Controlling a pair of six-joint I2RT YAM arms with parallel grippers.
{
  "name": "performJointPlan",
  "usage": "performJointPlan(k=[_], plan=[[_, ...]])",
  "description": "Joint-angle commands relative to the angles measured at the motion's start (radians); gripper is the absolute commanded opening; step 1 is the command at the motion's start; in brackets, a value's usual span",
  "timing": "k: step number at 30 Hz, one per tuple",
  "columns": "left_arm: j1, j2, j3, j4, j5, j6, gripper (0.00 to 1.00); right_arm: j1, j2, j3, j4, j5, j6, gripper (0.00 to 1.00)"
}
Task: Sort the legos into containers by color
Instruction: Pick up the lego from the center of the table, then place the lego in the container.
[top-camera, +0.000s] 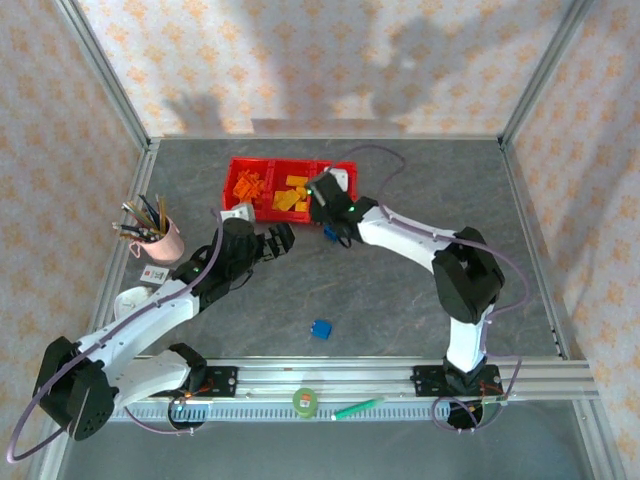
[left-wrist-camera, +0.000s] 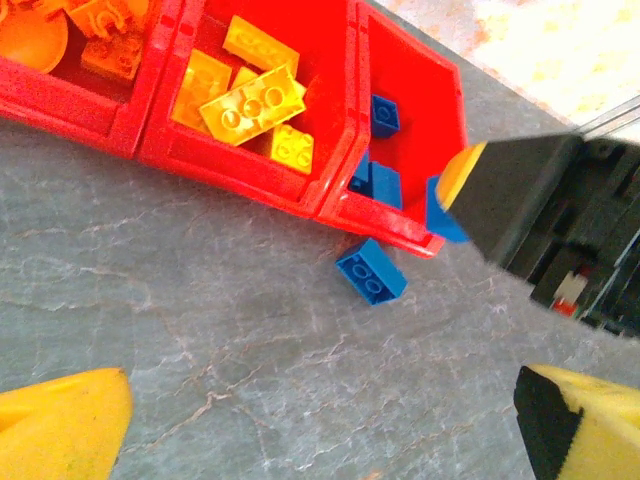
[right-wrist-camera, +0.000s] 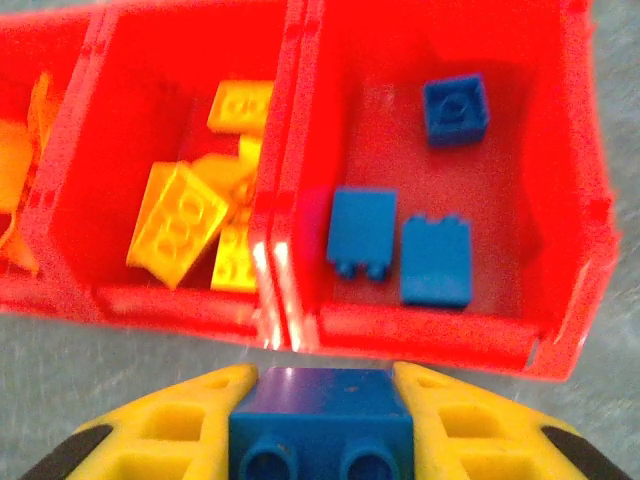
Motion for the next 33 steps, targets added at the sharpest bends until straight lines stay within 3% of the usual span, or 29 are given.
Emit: performJointPlan(k=[1,12,17,25,33], plan=[[0.014,0.033,0.052,0.024,-0.019,0.027,0.99,-0.056,0.055,0.086,-0.051,0.038,-0.054,0.24],[0.02,0.129,0.102,0.064,-0.036,0.022,0.99,-0.144,0.313,0.373,-0.092,0.008,-0.124,0.27],[0.026,0.148,0.107,0.068,-0.029,0.022,0.99,-0.149,0.37,0.447,-0.123,-0.005,-0.139,0.37],[0.028,0.141,0.106,0.062,-0.014,0.022,0.99,-0.148,0.249,0.36,-0.091,-0.038,-0.139,0.52],[0.027,0.073,0.057,0.056,0.033,0.009,0.99,-0.108,0.066,0.077,-0.014,-0.07,-0.123,0.59]])
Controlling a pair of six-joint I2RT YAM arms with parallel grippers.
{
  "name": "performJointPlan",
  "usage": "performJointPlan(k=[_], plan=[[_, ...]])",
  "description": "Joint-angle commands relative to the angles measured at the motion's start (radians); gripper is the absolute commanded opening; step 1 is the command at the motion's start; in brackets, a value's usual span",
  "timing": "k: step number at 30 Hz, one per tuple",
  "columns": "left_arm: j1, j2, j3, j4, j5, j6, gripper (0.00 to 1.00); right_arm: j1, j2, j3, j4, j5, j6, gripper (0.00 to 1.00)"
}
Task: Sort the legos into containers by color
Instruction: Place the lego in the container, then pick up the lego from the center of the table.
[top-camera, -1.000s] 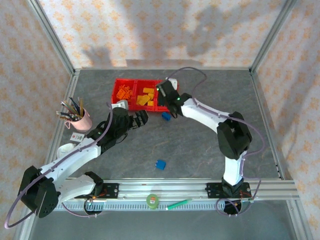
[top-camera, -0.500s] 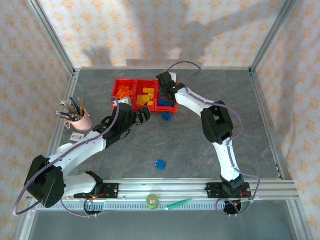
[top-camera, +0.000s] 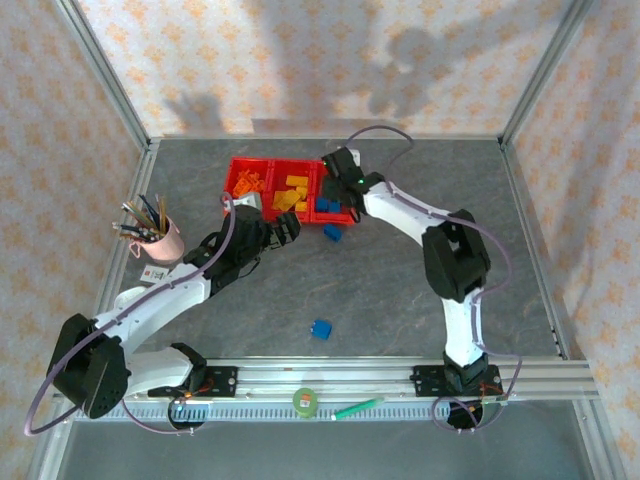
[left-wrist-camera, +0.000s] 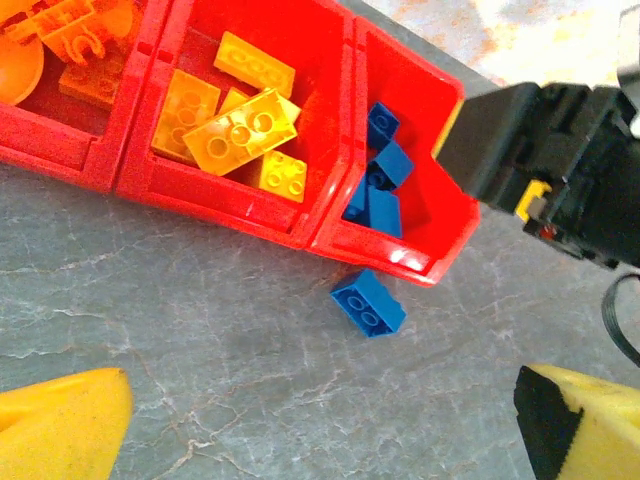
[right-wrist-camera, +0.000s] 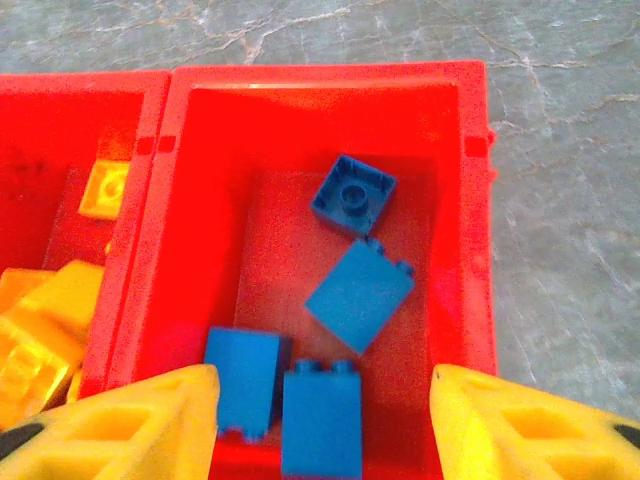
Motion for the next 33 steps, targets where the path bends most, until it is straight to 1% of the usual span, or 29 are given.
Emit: performJointPlan(k=[1,5,9,16,19,24,27,33], plan=[[0.007,-0.049,-0.025,0.014,0.031,-0.003,0.99,0.034,-0.082,-0.099,0.047,-0.018,0.008,0.6],[-0.002,-0.085,-0.07,0.013,0.048,-0.025,0.99,0.074,-0.121,-0.199,0.06,-0.025,0.0,0.65],[-0.025,-0.116,-0.117,0.03,0.038,-0.065,0.99,0.107,-0.13,-0.28,0.083,-0.043,-0.011,0.68],[-0.075,-0.138,-0.169,0.071,0.002,-0.122,0.99,0.117,-0.09,-0.323,0.087,0.006,-0.04,0.7],[-0.083,-0.131,-0.18,0.088,-0.003,-0.135,0.99,0.117,-0.055,-0.301,0.082,0.009,-0.073,0.69],[-0.086,-0.118,-0.181,0.095,-0.014,-0.141,0.99,0.117,0.0,-0.258,0.077,0.028,-0.101,0.64],[-0.086,-0.11,-0.184,0.104,-0.019,-0.146,0.99,0.117,0.03,-0.23,0.077,0.045,-0.114,0.63],[-0.086,-0.099,-0.181,0.107,-0.021,-0.143,0.99,0.117,0.085,-0.173,0.067,0.063,-0.134,0.57]])
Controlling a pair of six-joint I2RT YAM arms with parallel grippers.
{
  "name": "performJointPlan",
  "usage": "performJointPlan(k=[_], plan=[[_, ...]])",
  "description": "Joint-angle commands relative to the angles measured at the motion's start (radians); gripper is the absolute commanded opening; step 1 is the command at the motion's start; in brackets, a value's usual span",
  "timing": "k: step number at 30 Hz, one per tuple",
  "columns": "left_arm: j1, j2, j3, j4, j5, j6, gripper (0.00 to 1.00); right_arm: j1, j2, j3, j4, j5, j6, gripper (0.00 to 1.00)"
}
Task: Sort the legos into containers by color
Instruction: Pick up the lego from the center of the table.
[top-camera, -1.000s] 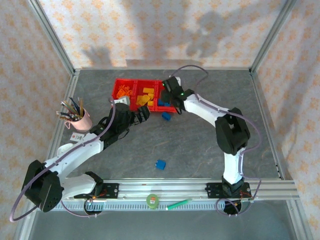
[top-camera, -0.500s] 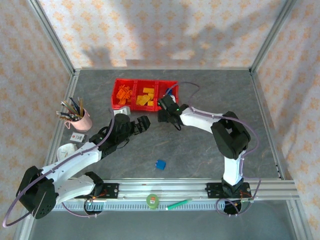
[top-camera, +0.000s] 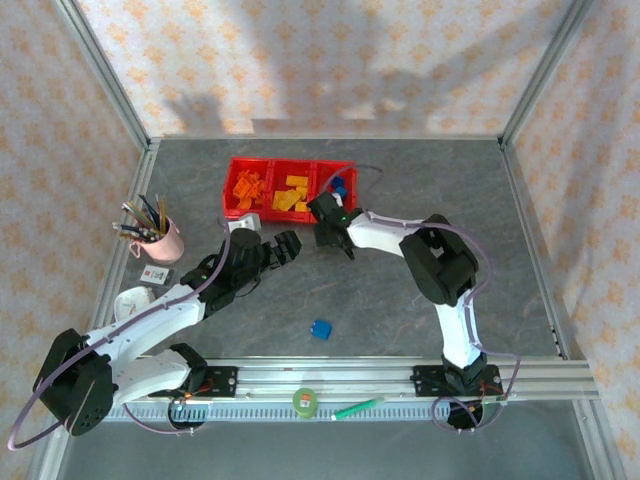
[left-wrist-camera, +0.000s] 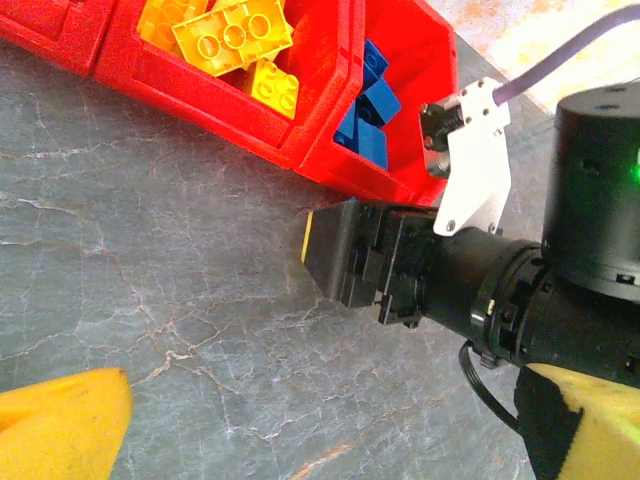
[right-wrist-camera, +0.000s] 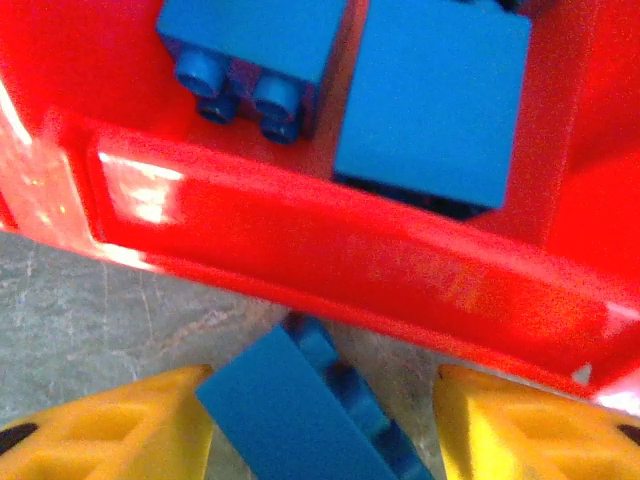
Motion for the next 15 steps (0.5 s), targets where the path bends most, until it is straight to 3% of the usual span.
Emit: performJointPlan(k=[1,15], plan=[[-0.011,0.006,-0.011,0.034,-0.034,-0.014,0.99,-0.001,0.026,0.044,-0.006,0.047,-0.023,0.56],[-0.011,0.008,0.002,0.026,-0.035,-0.007,0.99,0.001,-0.025,0.012,-0.01,-0.011,-0.022,0.25]])
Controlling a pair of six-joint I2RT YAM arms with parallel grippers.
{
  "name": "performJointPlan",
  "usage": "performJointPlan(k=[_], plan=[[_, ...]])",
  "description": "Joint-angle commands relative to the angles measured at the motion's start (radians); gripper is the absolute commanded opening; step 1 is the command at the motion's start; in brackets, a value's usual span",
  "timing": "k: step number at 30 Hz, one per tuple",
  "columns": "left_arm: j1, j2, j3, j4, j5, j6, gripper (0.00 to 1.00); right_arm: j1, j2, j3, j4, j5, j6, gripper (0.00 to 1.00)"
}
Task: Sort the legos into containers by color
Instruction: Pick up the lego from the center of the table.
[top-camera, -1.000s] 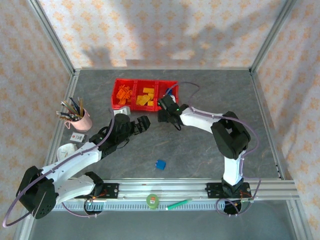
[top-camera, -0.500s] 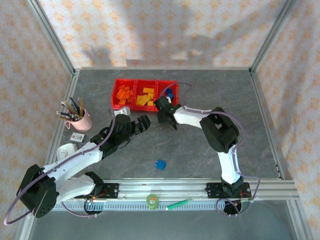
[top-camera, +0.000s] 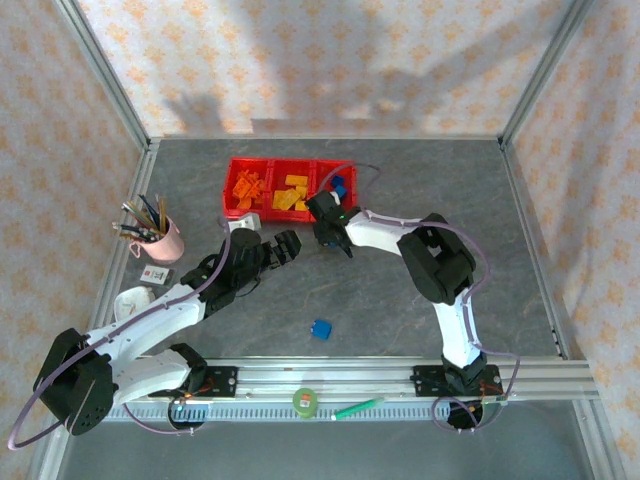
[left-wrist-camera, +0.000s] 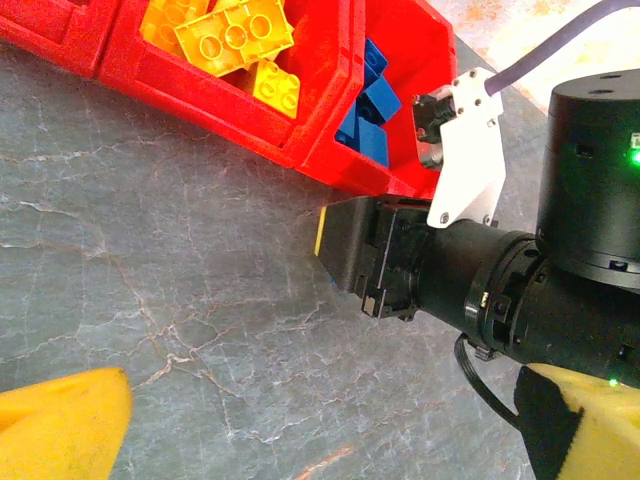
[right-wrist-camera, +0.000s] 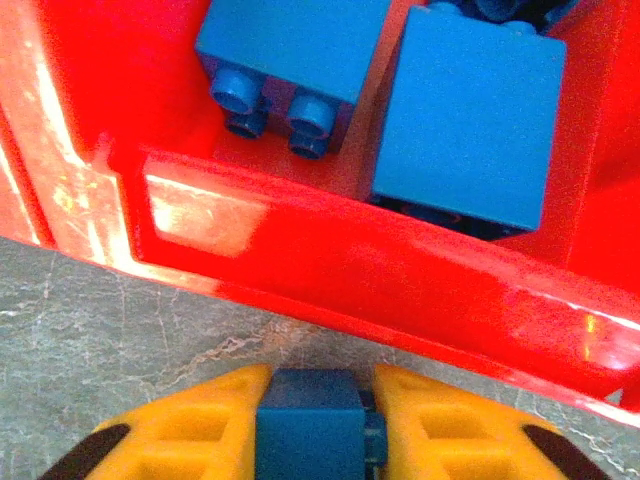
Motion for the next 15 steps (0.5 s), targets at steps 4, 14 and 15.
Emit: performJointPlan(k=[4,14,15], plan=[[-0.011,0.003,0.019,0.014,-0.023,0.004,0.99,0.0,-0.099,-0.027,-0.009,-0.042,0.016,0.17],[-0.008,0.039,0.114,-0.019,-0.016,0.066,0.99,-0.071,-0.161,0.057,-0.053,-0.094,0.105,0.16],[-0.006,0.048,0.125,-0.02,-0.016,0.071,0.99,-0.082,-0.146,0.077,-0.057,-0.092,0.113,0.16]])
